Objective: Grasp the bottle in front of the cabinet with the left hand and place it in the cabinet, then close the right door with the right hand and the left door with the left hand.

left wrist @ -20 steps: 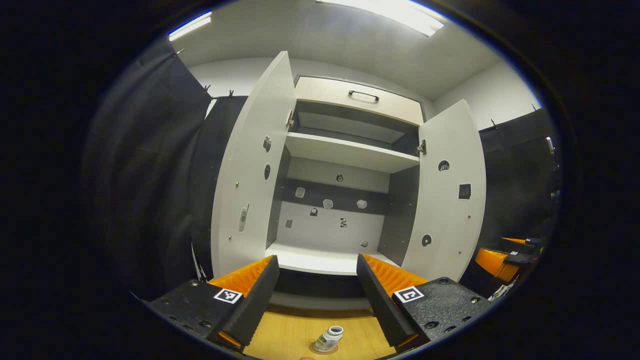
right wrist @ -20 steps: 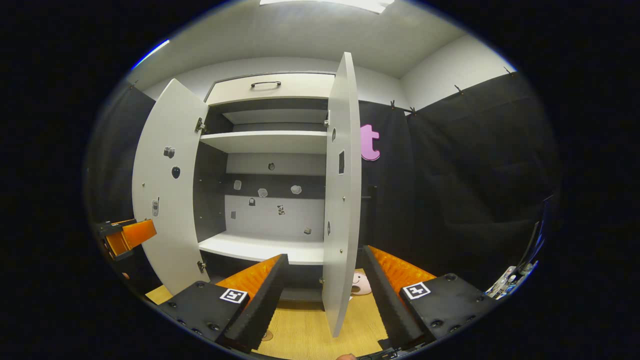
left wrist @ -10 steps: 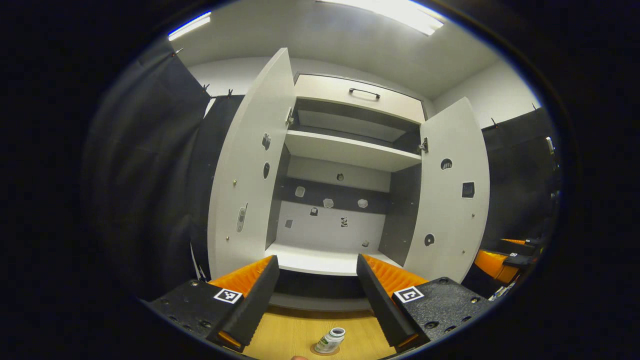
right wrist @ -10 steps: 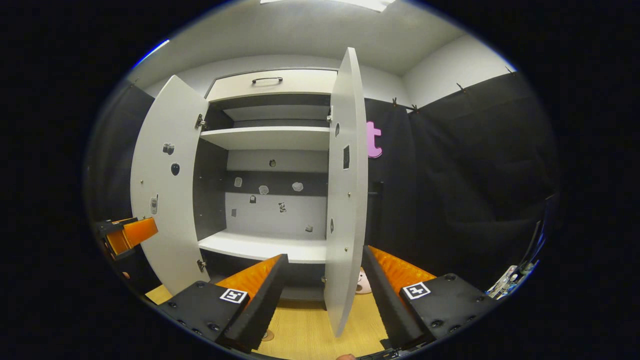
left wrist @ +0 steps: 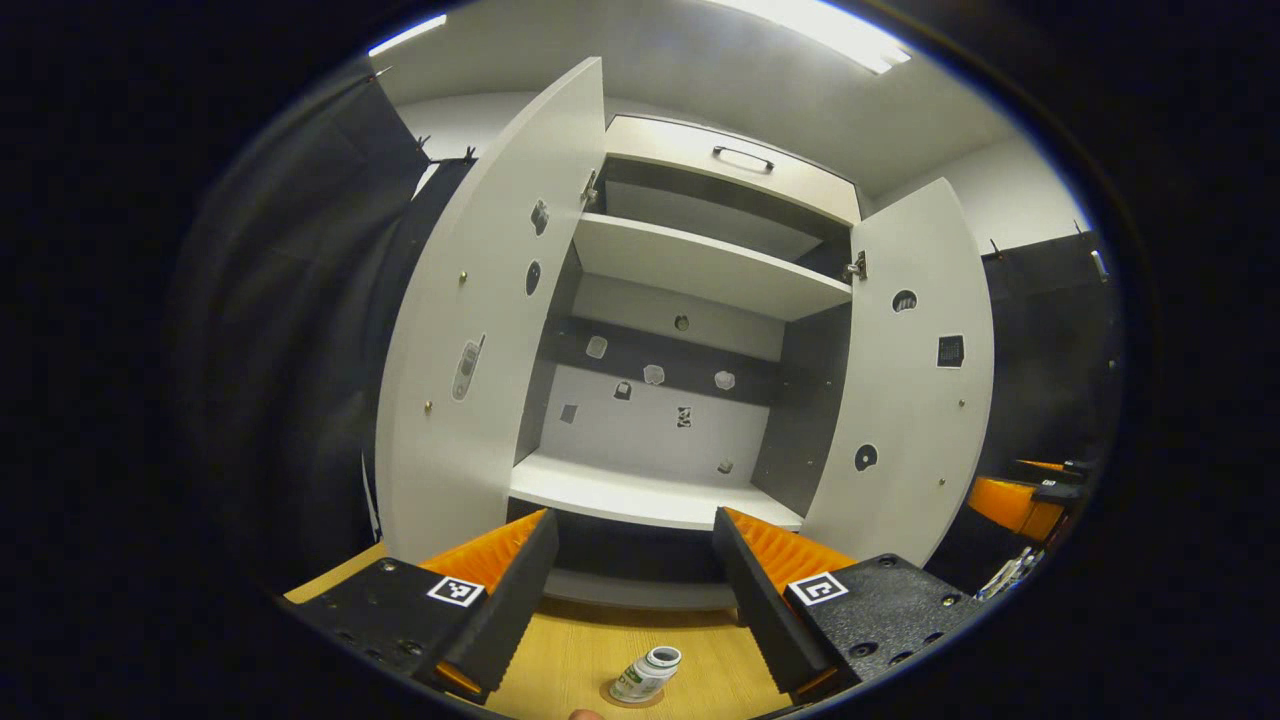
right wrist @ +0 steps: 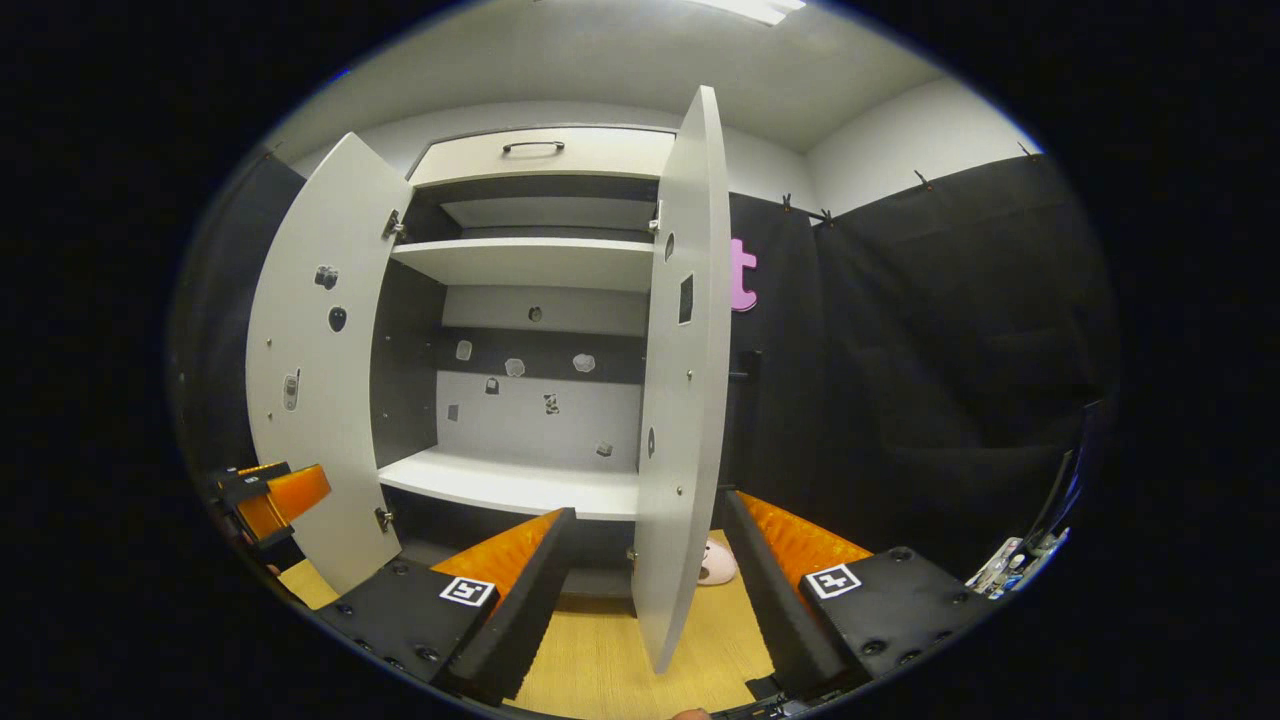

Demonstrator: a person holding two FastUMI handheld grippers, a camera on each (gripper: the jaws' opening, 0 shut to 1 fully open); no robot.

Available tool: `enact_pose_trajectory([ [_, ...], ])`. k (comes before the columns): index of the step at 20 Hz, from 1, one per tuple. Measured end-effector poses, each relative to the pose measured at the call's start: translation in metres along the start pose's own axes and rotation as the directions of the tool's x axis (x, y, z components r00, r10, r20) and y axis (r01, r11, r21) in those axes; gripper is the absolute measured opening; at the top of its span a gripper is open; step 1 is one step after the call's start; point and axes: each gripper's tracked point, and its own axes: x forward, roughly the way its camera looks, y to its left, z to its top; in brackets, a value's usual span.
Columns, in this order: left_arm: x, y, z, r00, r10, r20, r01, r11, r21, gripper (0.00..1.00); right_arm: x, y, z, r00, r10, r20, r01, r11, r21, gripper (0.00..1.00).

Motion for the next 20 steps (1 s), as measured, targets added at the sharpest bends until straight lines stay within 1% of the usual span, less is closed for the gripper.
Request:
enact_pose_trajectory([
  [4, 0.011, -0.005, -0.042, 0.999, -0.034, -0.038, 0.033, 0.999, -0.025, 0.95, 0.003, -0.007, -0.005, 1.0, -0.023, -0.003, 0.023, 1.0, -0.008, 0.97],
  [8, 0.022, -0.016, -0.091, 0.991, -0.078, -0.104, 0.072, 0.996, -0.062, 0.95, 0.003, -0.009, -0.011, 0.999, -0.038, -0.008, 0.038, 0.999, -0.027, 0.97],
  [13, 0.034, -0.027, -0.152, 0.976, -0.115, -0.186, 0.117, 0.993, 0.001, 0.95, 0.004, -0.016, -0.017, 0.998, -0.056, -0.009, 0.056, 0.998, -0.031, 0.97],
  [16, 0.039, -0.035, -0.181, 0.965, -0.145, -0.218, 0.151, 0.988, 0.013, 0.96, 0.004, -0.023, -0.021, 0.997, -0.071, -0.024, 0.07, 0.997, -0.025, 0.97],
  [20, 0.047, -0.039, -0.228, 0.946, -0.159, -0.282, 0.183, 0.981, 0.06, 0.96, 0.003, -0.034, -0.025, 0.995, -0.098, -0.035, 0.097, 0.995, -0.028, 0.97],
])
